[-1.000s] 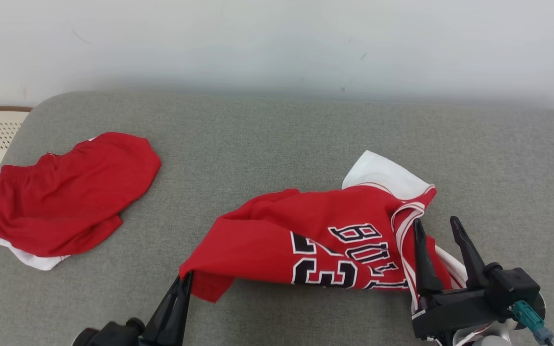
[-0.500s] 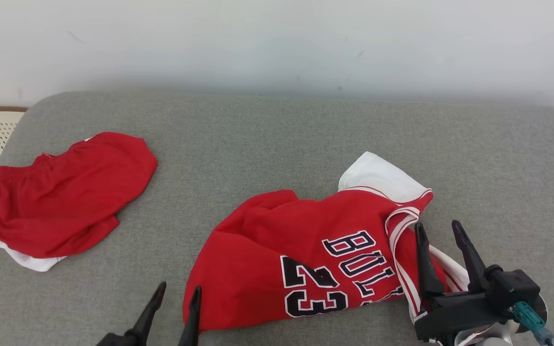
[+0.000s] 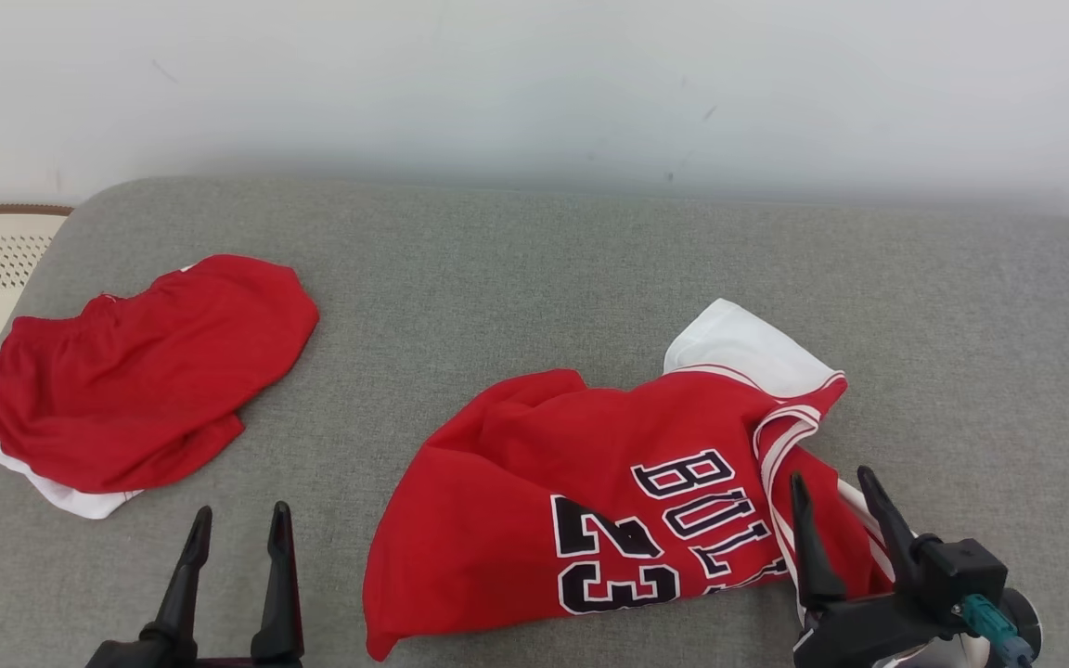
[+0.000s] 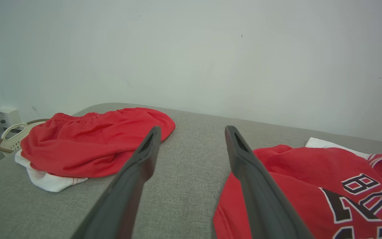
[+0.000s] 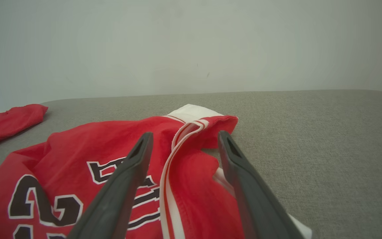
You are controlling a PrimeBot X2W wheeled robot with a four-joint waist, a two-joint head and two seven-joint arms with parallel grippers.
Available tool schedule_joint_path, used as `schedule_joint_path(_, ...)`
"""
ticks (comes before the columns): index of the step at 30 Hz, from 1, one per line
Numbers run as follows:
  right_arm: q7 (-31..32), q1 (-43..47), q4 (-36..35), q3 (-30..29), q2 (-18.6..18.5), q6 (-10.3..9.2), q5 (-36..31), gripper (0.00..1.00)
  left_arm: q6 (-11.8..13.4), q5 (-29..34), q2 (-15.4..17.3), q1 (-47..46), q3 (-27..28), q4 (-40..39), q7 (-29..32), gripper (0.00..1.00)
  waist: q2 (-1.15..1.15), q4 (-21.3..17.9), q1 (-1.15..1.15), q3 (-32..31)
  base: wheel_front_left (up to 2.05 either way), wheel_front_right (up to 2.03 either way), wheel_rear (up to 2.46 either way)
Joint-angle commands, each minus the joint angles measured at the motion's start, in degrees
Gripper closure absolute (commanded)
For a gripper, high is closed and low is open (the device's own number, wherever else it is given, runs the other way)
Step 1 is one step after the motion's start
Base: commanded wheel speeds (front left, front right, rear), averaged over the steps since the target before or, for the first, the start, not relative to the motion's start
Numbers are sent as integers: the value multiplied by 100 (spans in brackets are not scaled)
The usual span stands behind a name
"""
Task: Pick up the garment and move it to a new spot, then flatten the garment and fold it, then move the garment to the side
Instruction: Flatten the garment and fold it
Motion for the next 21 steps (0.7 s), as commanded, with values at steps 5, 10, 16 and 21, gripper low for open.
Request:
schedule_joint_path(5,218,-118,297,32,-7,3,-98,0,-7,103,-22,123,150,-53,-24,0,0,1,0,-10,0,0,0)
schedule_joint_path(10,370,-337,631,128,-46,3,-146,0,-24,93,-42,161,178,-26,-24,0,0,45,0,-15,0,0,0)
schedule_joint_path(16,721,-703,1350,132,-72,3,-285,0,13,36,-49,134,96,16,-24,0,0,188,0,-7,0,0,0)
schedule_joint_path(21,684,-954,1755,29,-66,3,-429,100,72,-49,-51,149,79,34,-24,0,0,276,0,27,0,0,0)
